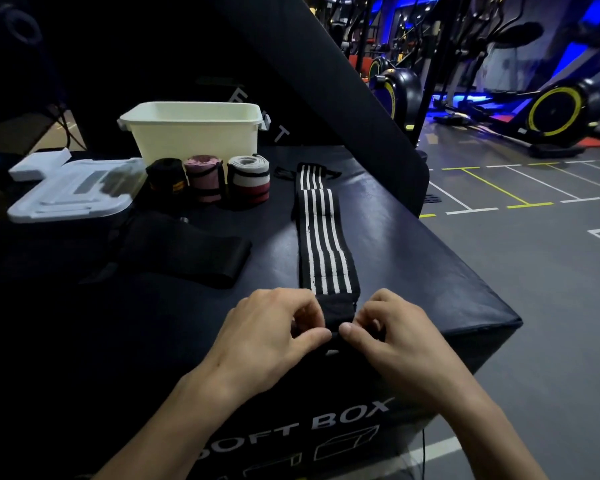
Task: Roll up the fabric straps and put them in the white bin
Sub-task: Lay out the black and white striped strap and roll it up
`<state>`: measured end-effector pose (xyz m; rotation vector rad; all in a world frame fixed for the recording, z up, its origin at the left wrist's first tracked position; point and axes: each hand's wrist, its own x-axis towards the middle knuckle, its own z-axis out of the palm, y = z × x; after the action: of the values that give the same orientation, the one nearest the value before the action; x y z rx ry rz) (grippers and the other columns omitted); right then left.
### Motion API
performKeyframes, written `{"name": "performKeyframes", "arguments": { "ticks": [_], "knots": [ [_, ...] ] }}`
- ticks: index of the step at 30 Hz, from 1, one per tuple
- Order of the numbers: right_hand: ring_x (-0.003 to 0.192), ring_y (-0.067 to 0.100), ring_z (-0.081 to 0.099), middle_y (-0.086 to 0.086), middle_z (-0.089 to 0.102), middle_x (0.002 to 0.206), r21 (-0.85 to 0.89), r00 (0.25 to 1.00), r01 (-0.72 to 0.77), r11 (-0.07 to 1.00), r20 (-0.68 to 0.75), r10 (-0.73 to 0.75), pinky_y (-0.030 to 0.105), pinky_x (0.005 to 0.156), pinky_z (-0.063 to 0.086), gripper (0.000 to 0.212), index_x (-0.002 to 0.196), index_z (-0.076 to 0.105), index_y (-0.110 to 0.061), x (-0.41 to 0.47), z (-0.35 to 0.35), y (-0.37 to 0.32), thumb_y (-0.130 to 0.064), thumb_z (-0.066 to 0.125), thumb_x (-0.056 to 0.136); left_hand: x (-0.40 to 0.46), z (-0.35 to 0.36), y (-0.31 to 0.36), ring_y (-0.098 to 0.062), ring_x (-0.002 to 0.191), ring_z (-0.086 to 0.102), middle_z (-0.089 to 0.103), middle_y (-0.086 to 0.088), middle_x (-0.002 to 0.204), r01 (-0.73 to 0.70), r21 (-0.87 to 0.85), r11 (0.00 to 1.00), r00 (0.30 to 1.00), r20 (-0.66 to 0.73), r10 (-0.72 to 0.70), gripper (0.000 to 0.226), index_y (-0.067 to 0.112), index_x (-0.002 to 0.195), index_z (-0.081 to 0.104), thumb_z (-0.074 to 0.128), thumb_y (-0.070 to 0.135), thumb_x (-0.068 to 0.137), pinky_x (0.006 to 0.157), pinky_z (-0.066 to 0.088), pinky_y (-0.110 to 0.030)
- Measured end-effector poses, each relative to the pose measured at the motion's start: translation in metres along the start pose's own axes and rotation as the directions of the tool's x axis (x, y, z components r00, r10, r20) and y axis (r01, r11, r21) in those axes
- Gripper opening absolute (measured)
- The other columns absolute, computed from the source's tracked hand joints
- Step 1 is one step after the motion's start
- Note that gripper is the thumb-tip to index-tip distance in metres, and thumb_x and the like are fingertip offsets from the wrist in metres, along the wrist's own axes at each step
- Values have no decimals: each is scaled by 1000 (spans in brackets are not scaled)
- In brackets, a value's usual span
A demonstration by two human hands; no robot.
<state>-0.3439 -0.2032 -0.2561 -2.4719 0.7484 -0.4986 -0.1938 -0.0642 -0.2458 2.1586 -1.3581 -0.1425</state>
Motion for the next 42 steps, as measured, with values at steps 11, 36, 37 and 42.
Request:
{"name": "performKeyframes", "arguments": {
  "ticks": [11,36,37,42],
  "knots": [
    [82,7,61,-14,61,84,146,990,91,985,-124,-73,18,66,47,19,75,64,-31,-8,3,3,-33,83,79,-2,-1,-9,2,92,53,59,21,93,-139,100,985,990,-8,141,27,44,103,67,66,65,86,77,49,-25],
    [73,6,59,-11,60,77,95,990,25,995,-138,-12,25,65,44,25,69,61,-29,7,8,3,-45,74,82,-1,4,-12,0,92,51,58,20,97,-212,154,965,972,-66,224,28,40,102,63,56,64,89,70,50,-29],
    [73,8,60,-12,61,81,135,986,51,989,-166,-28,25,66,46,21,73,62,-30,5,9,2,-42,77,82,0,4,-12,0,93,52,58,20,97,-212,145,966,973,-65,224,28,40,102,63,55,64,90,70,50,-29],
    [76,13,62,-13,60,93,158,977,179,971,-144,-157,19,66,47,16,86,68,-34,-4,7,7,-42,81,80,5,4,-16,2,96,52,60,22,98,-178,58,982,982,-51,181,24,40,101,66,58,60,93,78,47,-27]
  ]
}}
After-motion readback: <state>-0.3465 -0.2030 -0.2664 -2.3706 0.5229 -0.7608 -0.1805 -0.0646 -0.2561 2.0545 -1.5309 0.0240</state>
